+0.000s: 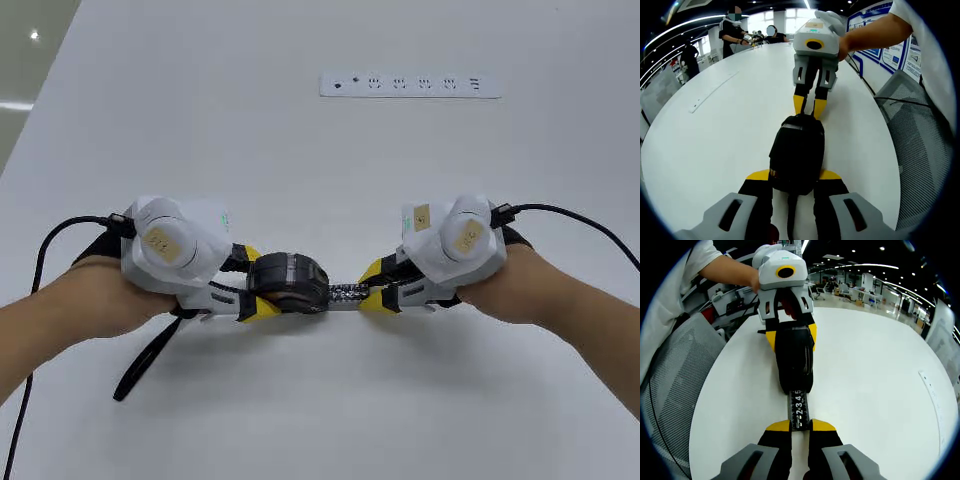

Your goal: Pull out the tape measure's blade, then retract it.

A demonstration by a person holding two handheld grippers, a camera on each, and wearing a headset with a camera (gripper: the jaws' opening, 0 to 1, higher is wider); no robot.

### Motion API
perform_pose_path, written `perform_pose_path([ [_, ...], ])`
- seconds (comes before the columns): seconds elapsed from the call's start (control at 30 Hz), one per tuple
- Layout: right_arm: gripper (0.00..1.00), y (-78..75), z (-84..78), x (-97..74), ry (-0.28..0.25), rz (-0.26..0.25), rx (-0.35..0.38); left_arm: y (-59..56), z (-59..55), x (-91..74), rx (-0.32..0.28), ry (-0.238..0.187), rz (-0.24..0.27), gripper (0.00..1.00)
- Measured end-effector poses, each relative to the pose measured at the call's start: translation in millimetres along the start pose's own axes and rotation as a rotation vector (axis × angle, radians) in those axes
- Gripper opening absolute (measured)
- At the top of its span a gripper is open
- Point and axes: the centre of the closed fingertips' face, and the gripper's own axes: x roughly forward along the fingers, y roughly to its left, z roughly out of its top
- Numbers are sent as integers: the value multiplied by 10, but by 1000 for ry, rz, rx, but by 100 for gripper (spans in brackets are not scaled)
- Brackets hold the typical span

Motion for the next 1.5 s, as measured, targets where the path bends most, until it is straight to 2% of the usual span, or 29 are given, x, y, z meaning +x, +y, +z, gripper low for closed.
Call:
perform_pose_path([
  [1.0,7,-17,-351,-303,55,-14,-3,3,7,7,-3,-1,3,26],
  [1.5,8,5,-517,-463,64,-26,16,2,8,10,-4,-1,3,26],
])
